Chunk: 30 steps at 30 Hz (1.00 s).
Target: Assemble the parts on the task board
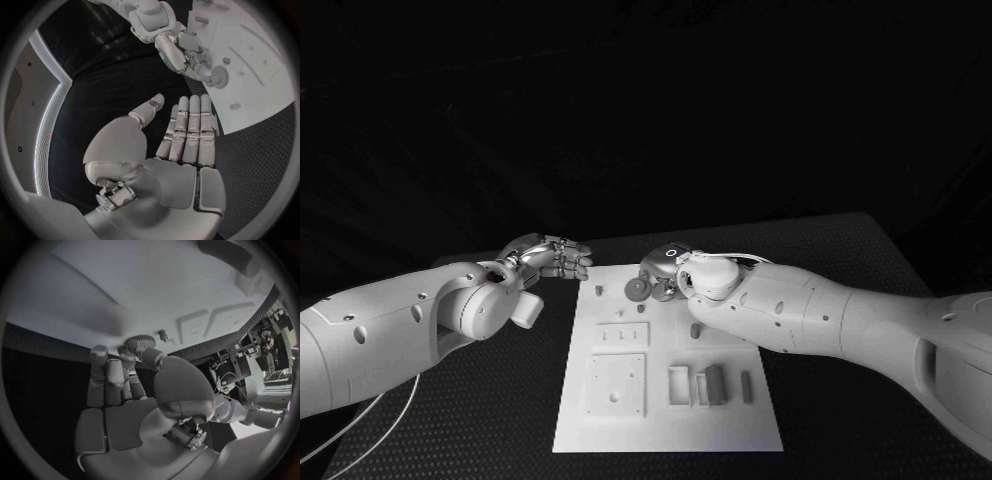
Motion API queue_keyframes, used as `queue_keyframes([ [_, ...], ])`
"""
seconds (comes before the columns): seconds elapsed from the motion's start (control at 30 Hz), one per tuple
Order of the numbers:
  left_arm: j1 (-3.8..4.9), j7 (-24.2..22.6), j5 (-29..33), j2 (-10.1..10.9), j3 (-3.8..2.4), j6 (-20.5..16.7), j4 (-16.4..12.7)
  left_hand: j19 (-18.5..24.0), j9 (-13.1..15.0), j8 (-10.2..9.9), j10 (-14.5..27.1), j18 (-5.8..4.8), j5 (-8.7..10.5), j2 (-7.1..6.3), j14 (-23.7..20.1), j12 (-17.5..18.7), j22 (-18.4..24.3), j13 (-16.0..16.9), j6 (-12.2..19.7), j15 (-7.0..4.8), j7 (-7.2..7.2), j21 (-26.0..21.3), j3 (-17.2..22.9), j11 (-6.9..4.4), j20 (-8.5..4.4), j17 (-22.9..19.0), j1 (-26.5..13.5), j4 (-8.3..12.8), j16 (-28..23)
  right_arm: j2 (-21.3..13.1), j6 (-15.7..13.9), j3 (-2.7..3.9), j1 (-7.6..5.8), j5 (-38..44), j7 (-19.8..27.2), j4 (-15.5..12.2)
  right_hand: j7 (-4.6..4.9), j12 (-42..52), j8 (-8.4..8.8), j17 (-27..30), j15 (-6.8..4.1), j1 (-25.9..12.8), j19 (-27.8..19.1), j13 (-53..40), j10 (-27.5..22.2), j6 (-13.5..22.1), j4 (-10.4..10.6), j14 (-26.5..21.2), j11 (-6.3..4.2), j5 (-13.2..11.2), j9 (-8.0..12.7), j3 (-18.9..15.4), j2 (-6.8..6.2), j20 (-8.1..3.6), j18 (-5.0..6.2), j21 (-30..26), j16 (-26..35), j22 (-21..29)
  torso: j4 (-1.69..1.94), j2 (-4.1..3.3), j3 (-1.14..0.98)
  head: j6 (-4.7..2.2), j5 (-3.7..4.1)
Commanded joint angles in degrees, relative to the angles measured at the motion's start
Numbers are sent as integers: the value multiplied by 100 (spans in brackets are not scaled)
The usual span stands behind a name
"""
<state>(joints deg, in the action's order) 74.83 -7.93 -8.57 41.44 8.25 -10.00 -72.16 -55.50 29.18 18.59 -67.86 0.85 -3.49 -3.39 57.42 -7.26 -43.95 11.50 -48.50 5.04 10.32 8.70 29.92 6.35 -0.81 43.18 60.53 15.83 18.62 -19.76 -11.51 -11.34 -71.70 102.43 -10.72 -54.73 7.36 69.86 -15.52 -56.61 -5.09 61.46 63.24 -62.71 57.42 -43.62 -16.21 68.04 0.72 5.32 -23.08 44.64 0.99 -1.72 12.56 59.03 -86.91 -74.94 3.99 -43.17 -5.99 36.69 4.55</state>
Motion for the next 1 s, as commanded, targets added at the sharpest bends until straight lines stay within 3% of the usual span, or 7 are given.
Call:
queue_keyframes([
  [0.03, 3, -47, -12, 13, -4, 47, -21, 7, 9, -33, 13, 100, 23, -7, 28, 23, -6, 6, 23, 23, 6, -24, -22, 22, 33, 10, -47, -11, -28, -121, -104, -2, -23, -116, 11, -132, 12, 43, -26, -8, 32, -70, 18, 2, -14, -7, -11, 3, 47, 22, -9, 50, -15, 13, 244, 27, -18, -116, 333, 1, -1, -8, 7],
  [0.17, 4, -46, -12, 43, -3, 32, -32, 7, 10, -33, 13, 100, 23, -9, 28, 24, -7, 7, 23, 23, 6, -25, -22, 22, 33, 11, -46, -10, -30, -287, -747, 147, -54, -324, 178, -338, 30, 52, -53, -17, 45, -93, 29, 4, -4, -45, -17, 20, 63, 19, -22, 78, -47, 5, 244, 40, -23, -115, 331, 0, -3, -18, 15],
  [0.27, 4, -57, -12, 58, -3, 11, -31, 7, 10, -33, 13, 100, 23, -12, 28, 25, -7, 7, 23, 23, 6, -25, -23, 23, 33, 12, -45, -8, -31, -433, -1429, 360, -73, -808, 558, -457, 35, 65, -60, -52, 53, -100, 58, 8, 22, -48, -11, 69, 68, 18, -27, 99, -130, -8, 244, 58, -33, -112, 329, 2, -3, -47, 31],
  [0.43, 5, -72, -13, 71, -2, -7, -9, 7, 11, -33, 12, 101, 23, -16, 29, 25, -8, 9, 22, 23, 5, -26, -22, 22, 32, 14, -43, -5, -33, -778, -1848, 612, -193, -1528, 1052, -748, 46, 57, -68, 37, 60, -52, 85, 31, 31, -32, 13, 39, 78, 14, -36, 138, -391, -28, 244, 52, -6, -95, 327, 8, -5, -82, 54],
  [0.57, 3, -97, -13, 67, -1, 19, 51, 7, 12, -32, 11, 101, 23, -18, 30, 25, -10, 10, 20, 23, 4, -27, -22, 22, 32, 16, -40, -3, -34, -1164, -1552, 751, -349, -2305, 1290, -978, 88, 64, -113, 72, 89, -113, 114, 40, 37, -85, 93, 38, 114, -3, -60, 13, -696, -30, 244, 49, 5, -89, 298, 15, -7, -126, 64],
  [0.73, -50, -278, -14, 56, -1, 109, 186, -1, 34, 5, -16, 102, 23, 6, 43, 19, -20, 23, -51, 19, -25, -31, -12, 10, 31, 34, -26, -1, -44, -1704, -942, 765, -491, -2959, 1729, -1120, 229, 77, -248, 288, 225, -163, 31, 29, -64, -312, 16, -167, 253, -7, -123, -367, -800, -13, 244, 6, 51, -93, 186, 62, -24, -163, 18],
  [1.0, -150, -347, -14, 66, -1, 176, 274, -4, 48, 25, -41, 101, 23, 20, 49, 16, -28, 35, -99, 14, -62, -37, -11, 0, 29, 50, -18, 8, -58, -2194, -432, 760, -386, -3151, 2138, -1048, 213, 77, -330, 341, 220, -146, -111, 35, -196, -464, -18, -323, 243, -2, -199, -764, -957, 52, 244, -58, 92, -100, 52, 140, -85, -158, -40],
])
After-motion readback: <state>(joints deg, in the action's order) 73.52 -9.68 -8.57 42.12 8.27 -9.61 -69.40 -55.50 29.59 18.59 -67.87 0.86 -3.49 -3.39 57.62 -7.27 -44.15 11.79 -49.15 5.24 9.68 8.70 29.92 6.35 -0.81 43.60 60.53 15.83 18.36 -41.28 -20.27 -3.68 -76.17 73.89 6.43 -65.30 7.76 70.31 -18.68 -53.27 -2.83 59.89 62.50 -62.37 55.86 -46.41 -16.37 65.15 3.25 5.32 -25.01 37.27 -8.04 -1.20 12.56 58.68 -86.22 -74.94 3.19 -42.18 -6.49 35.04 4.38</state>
